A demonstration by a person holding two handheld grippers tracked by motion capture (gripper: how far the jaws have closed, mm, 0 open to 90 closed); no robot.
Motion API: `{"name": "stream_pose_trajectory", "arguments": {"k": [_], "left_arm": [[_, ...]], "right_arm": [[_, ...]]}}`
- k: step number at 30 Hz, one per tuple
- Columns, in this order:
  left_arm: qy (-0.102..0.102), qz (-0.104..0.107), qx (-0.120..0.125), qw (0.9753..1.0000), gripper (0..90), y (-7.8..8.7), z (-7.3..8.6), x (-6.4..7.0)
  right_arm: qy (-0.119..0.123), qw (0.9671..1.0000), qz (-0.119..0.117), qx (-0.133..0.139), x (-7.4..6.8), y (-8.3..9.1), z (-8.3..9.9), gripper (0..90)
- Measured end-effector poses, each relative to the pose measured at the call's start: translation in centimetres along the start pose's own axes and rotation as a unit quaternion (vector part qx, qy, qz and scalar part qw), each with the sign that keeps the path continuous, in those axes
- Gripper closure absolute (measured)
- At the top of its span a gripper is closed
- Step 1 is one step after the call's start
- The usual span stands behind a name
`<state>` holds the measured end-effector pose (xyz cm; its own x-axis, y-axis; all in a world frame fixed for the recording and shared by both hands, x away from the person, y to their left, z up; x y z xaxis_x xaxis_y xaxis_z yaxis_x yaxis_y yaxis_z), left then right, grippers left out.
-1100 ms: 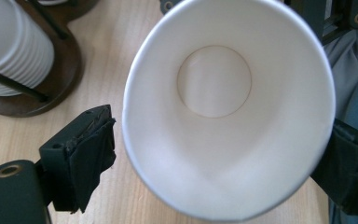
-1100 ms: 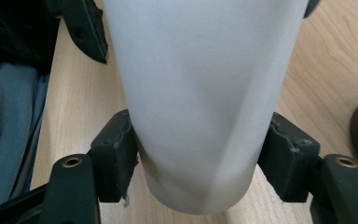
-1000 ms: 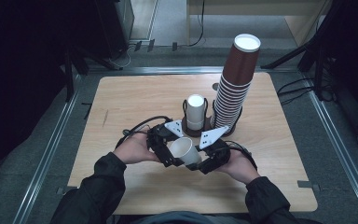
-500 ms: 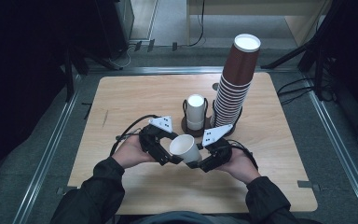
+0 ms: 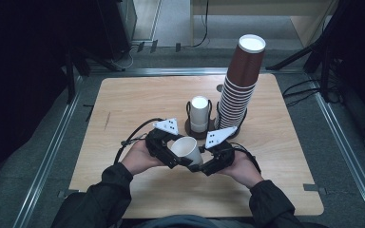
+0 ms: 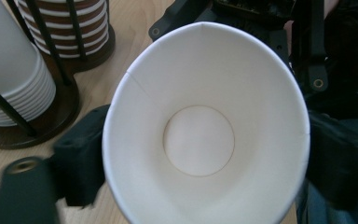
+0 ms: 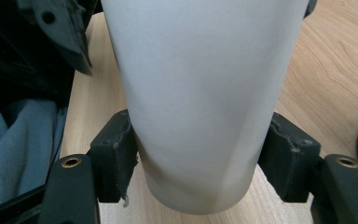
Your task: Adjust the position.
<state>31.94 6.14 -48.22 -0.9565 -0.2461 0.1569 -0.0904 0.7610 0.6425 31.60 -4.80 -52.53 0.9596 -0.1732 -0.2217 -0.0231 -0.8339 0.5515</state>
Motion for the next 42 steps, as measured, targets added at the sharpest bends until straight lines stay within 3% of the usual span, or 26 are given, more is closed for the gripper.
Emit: {"name": "stream_pose_trajectory", "arguments": {"k": [3, 7, 15, 19, 24, 28, 39, 42], "left_arm": [[-0.003, -0.002, 0.002, 1.0000, 24.2, 0.1, 0.0, -0.1], [-0.007, -0.004, 0.006, 1.0000, 27.5, 0.3, 0.1, -0.1], [-0.007, -0.018, -0.007, 0.9998, 27.7, 0.4, 0.2, -0.5], [0.001, -0.032, -0.006, 0.9995, 27.7, 1.4, 0.4, -1.0], [0.006, -0.039, -0.017, 0.9991, 27.6, 2.1, 0.8, -1.7], [0.008, -0.041, -0.040, 0.9983, 27.6, 2.1, 1.3, -2.0], [0.004, -0.054, -0.042, 0.9977, 27.6, 3.1, 1.7, -2.5], [0.012, -0.045, -0.035, 0.9983, 27.4, 3.5, 1.8, -2.7]], "right_arm": [[0.000, 1.0000, -0.002, -0.001, -0.1, 0.0, 0.0, 34.7], [-0.007, 1.0000, -0.002, -0.003, -0.2, -0.2, 0.0, 34.9], [-0.005, 0.9999, 0.014, -0.008, 0.1, -0.3, -0.1, 30.0], [-0.018, 0.9995, 0.010, -0.025, 0.2, 0.0, 0.1, 20.6], [-0.030, 0.9979, 0.029, -0.050, 0.6, 0.2, 0.8, 20.3], [-0.041, 0.9970, 0.044, -0.049, 1.0, 0.5, 0.9, 21.5], [-0.057, 0.9958, 0.063, -0.035, 1.1, 1.3, 0.9, 21.5], [-0.059, 0.9953, 0.067, -0.035, 1.1, 1.5, 1.1, 21.5]]}}
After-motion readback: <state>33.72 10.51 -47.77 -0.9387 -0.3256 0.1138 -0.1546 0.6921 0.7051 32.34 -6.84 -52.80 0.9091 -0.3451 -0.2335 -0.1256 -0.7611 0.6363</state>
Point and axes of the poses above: each handheld gripper's, and its own axes: y roughly backward along the jaws, z roughly out of its underside, x roughly to its right, the point moved 7 cm from there along -y, roughly forward along the jaws, and after that the axes turned 3 degrees about -y, right-handed, at the moved point
